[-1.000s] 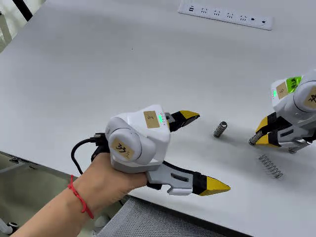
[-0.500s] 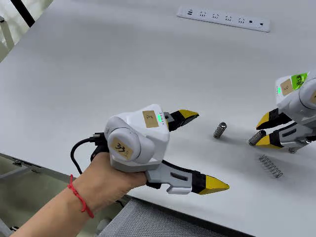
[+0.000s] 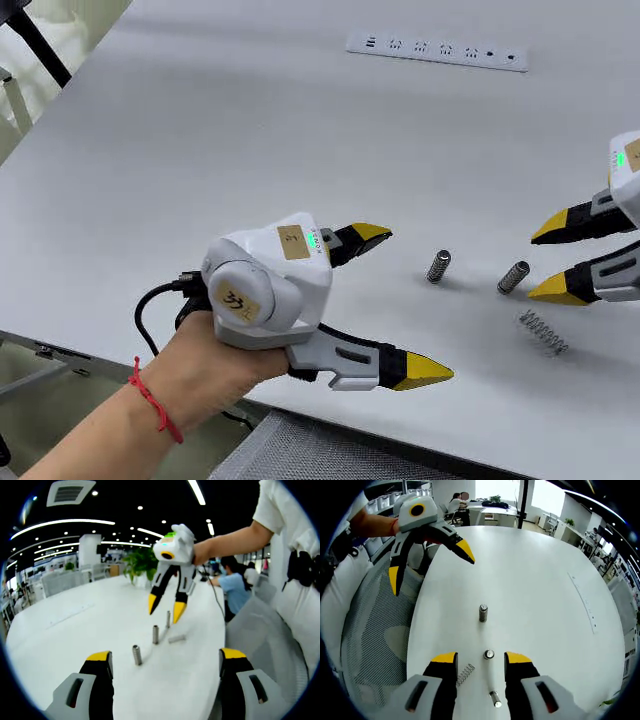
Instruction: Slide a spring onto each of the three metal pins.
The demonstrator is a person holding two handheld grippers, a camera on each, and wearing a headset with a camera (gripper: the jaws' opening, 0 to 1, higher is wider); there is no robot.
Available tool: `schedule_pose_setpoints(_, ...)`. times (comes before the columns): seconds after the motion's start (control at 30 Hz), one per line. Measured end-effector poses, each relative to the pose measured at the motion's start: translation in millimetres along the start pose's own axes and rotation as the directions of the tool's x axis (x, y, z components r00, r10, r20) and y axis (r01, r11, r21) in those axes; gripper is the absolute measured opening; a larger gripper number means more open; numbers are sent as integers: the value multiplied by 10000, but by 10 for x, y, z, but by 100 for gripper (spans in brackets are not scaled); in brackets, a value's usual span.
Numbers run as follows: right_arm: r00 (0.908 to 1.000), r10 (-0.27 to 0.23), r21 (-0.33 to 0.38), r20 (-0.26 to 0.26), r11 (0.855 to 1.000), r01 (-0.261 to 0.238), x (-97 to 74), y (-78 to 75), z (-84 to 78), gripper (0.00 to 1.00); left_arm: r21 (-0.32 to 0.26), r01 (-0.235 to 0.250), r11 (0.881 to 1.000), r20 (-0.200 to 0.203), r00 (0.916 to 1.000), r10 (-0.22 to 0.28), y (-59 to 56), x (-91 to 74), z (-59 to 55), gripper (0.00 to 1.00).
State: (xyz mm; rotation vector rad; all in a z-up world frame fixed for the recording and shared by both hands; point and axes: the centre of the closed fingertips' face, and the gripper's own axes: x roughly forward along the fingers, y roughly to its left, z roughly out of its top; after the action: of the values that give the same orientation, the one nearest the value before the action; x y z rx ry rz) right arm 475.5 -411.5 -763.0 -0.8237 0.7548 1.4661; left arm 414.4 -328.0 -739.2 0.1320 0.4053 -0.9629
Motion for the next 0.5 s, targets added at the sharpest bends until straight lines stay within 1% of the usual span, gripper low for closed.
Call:
schedule_pose_setpoints(0.1, 9991, -207, 152, 369, 9997, 202, -102, 36, -3, 44, 139, 6, 9999, -61, 10000, -5, -11, -14, 19, 88)
schedule_pose_setpoints(0.17, 9977, -341, 230, 583, 9992, 328, -170, 62, -15, 47, 292, 20, 9996, -170, 9999, -15, -18, -22, 22, 88)
schedule_pose_setpoints(0.23, 9956, -502, 325, 791, 9983, 478, -238, 87, -37, 50, 422, 50, 9991, -279, 9996, -38, -26, -30, 30, 88)
schedule_pose_setpoints(0.27, 9939, -586, 401, 934, 9977, 551, -276, 103, -54, 51, 576, 36, 9983, -354, 9994, -15, -25, -37, 38, 87)
schedule_pose_setpoints(0.33, 9917, -701, 524, 1080, 9965, 647, -324, 122, -87, 53, 721, 59, 9974, -454, 9990, -27, -32, -42, 51, 87)
schedule_pose_setpoints(0.5, 9792, -1132, 986, 1683, 9903, 975, -485, 183, -179, 59, 1165, 163, 9931, -747, 9972, -76, -35, -43, 85, 85)
